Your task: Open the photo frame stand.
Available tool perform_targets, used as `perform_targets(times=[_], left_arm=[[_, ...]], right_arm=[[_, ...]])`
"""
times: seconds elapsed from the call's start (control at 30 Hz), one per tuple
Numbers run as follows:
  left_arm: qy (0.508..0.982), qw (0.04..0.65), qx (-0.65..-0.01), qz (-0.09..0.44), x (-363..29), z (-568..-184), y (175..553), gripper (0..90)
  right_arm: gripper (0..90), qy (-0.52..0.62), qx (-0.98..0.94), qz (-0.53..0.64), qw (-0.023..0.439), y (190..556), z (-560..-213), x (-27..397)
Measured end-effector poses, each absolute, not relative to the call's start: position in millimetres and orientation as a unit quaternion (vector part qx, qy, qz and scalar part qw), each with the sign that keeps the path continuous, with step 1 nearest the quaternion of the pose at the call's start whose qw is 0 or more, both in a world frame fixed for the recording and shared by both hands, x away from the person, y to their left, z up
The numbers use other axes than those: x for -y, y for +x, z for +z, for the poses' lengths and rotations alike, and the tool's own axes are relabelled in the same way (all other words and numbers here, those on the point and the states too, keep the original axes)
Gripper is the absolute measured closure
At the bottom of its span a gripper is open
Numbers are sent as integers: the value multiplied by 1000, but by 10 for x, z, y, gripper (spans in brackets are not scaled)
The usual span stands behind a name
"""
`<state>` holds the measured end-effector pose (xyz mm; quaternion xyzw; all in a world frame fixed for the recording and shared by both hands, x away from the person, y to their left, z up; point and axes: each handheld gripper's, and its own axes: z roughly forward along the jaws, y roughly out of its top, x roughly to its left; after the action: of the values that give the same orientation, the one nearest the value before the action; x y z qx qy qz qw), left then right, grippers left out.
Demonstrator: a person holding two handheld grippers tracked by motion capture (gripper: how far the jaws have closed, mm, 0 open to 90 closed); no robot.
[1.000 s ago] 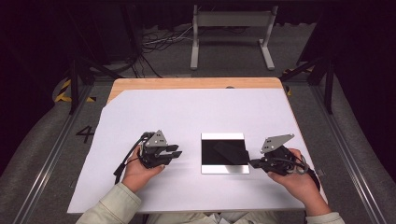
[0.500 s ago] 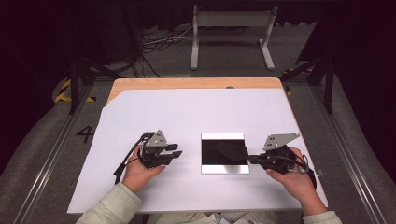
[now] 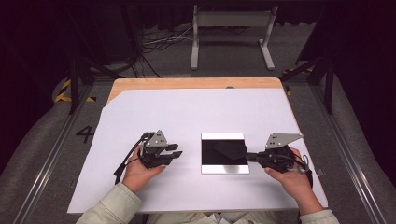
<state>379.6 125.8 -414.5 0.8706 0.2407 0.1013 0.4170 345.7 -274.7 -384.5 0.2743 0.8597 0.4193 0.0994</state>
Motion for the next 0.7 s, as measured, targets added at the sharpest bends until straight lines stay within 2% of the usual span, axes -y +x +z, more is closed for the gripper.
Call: perform_targets(times=[0.7], left_arm=[[869,418,-243,102,-1268,-4151,3793,661]], right_arm=[[900,277,-845,446,100,3455,-3862,2733]])
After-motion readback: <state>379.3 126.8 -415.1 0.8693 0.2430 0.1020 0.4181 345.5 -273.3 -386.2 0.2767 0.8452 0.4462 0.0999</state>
